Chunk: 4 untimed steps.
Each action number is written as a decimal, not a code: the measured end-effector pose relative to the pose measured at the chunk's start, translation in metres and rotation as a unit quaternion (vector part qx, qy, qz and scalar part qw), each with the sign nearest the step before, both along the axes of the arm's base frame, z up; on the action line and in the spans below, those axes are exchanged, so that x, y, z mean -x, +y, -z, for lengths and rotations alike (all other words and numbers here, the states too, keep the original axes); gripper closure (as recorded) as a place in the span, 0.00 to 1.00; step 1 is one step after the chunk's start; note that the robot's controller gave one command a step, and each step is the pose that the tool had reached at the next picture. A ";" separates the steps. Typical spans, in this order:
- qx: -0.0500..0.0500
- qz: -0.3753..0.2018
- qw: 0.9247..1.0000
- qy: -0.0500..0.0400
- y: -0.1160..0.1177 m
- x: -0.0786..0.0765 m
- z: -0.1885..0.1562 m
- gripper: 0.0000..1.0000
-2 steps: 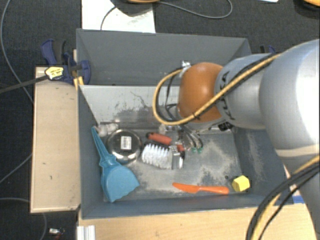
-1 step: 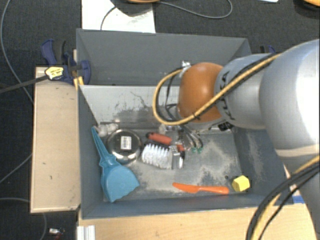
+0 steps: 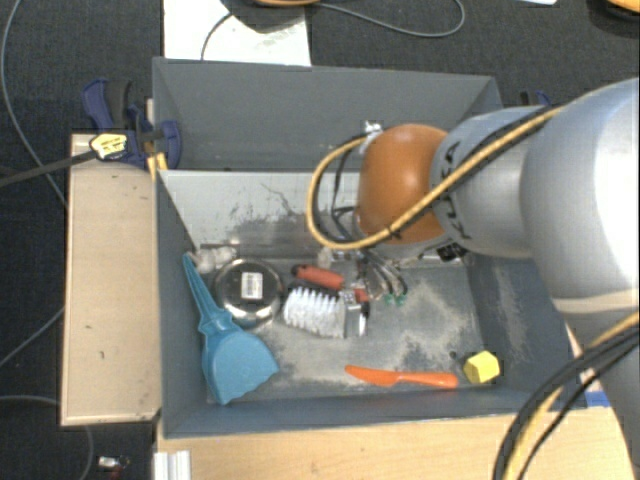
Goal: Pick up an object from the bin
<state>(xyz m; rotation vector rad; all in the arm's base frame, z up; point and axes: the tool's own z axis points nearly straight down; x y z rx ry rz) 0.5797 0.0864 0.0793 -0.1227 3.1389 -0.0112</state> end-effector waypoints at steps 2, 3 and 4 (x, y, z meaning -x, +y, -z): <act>0.000 -0.001 1.000 0.002 0.000 0.002 -0.074 1.00; -0.001 -0.002 1.000 0.000 0.000 0.001 -0.097 1.00; 0.000 -0.002 1.000 0.004 0.000 0.003 -0.120 1.00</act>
Offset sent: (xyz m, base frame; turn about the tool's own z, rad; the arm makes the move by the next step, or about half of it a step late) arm -0.0005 -0.0001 0.1041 0.0000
